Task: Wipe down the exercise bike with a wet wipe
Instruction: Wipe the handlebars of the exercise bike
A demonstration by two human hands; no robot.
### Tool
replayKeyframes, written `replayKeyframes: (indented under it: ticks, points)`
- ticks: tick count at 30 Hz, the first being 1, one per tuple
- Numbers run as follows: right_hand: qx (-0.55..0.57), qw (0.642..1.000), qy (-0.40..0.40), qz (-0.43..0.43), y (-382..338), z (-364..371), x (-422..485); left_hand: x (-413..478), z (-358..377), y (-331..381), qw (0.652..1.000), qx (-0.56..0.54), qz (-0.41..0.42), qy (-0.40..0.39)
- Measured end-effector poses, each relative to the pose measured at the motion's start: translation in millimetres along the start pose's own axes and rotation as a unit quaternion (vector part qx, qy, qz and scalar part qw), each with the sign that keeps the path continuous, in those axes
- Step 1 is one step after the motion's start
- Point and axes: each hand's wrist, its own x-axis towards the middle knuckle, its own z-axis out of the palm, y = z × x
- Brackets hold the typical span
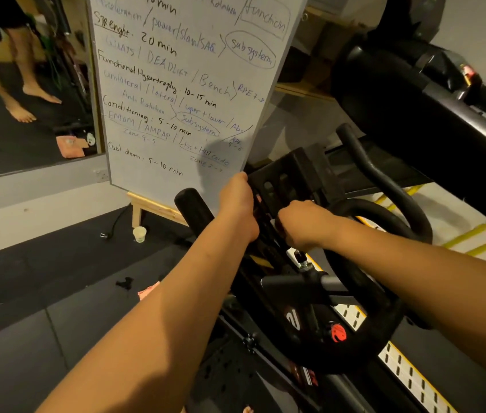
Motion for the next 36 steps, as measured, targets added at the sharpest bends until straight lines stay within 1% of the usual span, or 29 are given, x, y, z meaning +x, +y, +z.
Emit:
replayKeyframes:
  ticks: [2, 3, 4, 5, 6, 7, 8, 9, 10, 11, 12, 14, 15, 16, 17, 18, 19, 21, 23, 25, 26, 27, 28, 29, 30, 31, 33, 35, 36]
  points:
    - [0.157, 0.987, -0.019, 0.002, 7.1, -1.0, -2.1, 0.5, 0.4, -1.7, 0.999, 0.029, 0.021, -0.002]
    - [0.267, 0.964, -0.012, -0.002, 9.8, -2.9, -4.2, 1.7, 1.2, -3.9, 0.996, 0.074, 0.053, 0.007]
    - [0.395, 0.919, 0.008, -0.007, 11.5, -7.2, -7.1, 3.0, 2.4, -6.6, 0.984, 0.147, 0.103, 0.017]
    - [0.522, 0.852, 0.040, -0.004, 13.3, -13.7, -7.4, 4.4, 3.0, -11.5, 0.951, 0.253, 0.174, 0.021]
    - [0.616, 0.783, 0.086, 0.004, 15.7, -20.1, -5.0, 6.9, 2.2, -18.0, 0.886, 0.390, 0.250, 0.020]
    - [0.648, 0.748, 0.146, 0.012, 18.1, -25.8, 0.3, 7.3, 1.1, -25.0, 0.780, 0.540, 0.315, 0.022]
    - [0.616, 0.759, 0.210, 0.016, 19.2, -30.3, 6.2, 4.8, -0.1, -30.3, 0.653, 0.666, 0.359, 0.030]
    - [0.551, 0.798, 0.244, 0.018, 17.7, -30.6, 11.4, 0.7, -2.2, -33.5, 0.539, 0.752, 0.379, 0.028]
    - [0.481, 0.840, 0.249, 0.016, 12.8, -26.1, 13.7, -3.2, -5.6, -33.5, 0.462, 0.807, 0.368, 0.016]
    - [0.437, 0.868, 0.235, 0.008, 5.9, -16.2, 13.8, -6.3, -10.4, -30.7, 0.412, 0.845, 0.340, 0.000]
    - [0.409, 0.885, 0.221, -0.002, -0.9, -3.3, 10.7, -8.7, -16.2, -25.6, 0.367, 0.875, 0.315, -0.016]
    - [0.370, 0.901, 0.226, -0.013, -6.8, 17.5, -0.5, -11.6, -27.6, -14.2, 0.279, 0.911, 0.301, -0.039]
    - [0.341, 0.913, 0.223, -0.022, -4.5, 24.1, -5.2, -13.7, -31.2, -8.9, 0.248, 0.919, 0.303, -0.050]
    - [0.315, 0.925, 0.210, -0.034, -2.0, 26.9, -11.5, -15.5, -33.3, -5.5, 0.227, 0.923, 0.304, -0.062]
    - [0.287, 0.939, 0.184, -0.044, 2.2, 27.3, -15.4, -16.5, -34.7, -3.7, 0.217, 0.924, 0.306, -0.072]
    - [0.261, 0.950, 0.162, -0.056, 4.7, 24.5, -18.8, -16.2, -35.5, -3.7, 0.217, 0.924, 0.307, -0.075]
    - [0.267, 0.950, 0.155, -0.056, 5.9, 23.1, -20.2, -16.9, -35.4, -4.2, 0.225, 0.921, 0.310, -0.077]
    - [0.351, 0.920, 0.169, -0.041, -0.4, 19.8, -21.1, -17.2, -34.5, -4.7, 0.253, 0.912, 0.316, -0.073]
    - [0.392, 0.895, 0.211, -0.025, -7.6, 20.3, -14.0, -18.6, -35.0, -6.0, 0.272, 0.903, 0.324, -0.067]
    - [0.419, 0.880, 0.224, -0.015, -1.7, 14.6, -5.2, -19.3, -37.5, -7.7, 0.286, 0.892, 0.345, -0.062]
    - [0.448, 0.863, 0.232, -0.017, 5.6, 5.7, 0.7, -19.6, -39.1, -8.3, 0.297, 0.884, 0.357, -0.057]
    - [0.486, 0.836, 0.254, -0.008, 14.5, -4.8, 7.9, -20.6, -40.4, -9.0, 0.308, 0.877, 0.365, -0.055]
    - [0.518, 0.804, 0.294, 0.009, 23.5, -17.1, 15.3, -21.8, -40.7, -9.7, 0.313, 0.872, 0.372, -0.054]
    - [0.511, 0.787, 0.345, 0.030, 30.1, -29.8, 22.0, -22.5, -40.8, -10.5, 0.313, 0.869, 0.380, -0.055]
    - [0.471, 0.791, 0.387, 0.044, 30.5, -39.4, 26.7, -22.3, -40.9, -10.9, 0.310, 0.865, 0.390, -0.057]
    - [0.423, 0.812, 0.401, 0.041, 24.4, -42.9, 30.5, -22.5, -40.2, -9.9, 0.311, 0.858, 0.403, -0.062]
    - [0.349, 0.868, 0.353, 0.007, 3.9, -24.3, 38.4, -24.5, -40.1, -6.8, 0.319, 0.841, 0.429, -0.080]
    - [0.334, 0.895, 0.295, -0.006, -8.5, 8.2, 34.7, -26.0, -41.0, -4.8, 0.329, 0.826, 0.449, -0.091]
    - [0.323, 0.903, 0.284, -0.006, -8.4, 19.0, 28.5, -25.3, -41.7, -4.7, 0.339, 0.817, 0.456, -0.095]
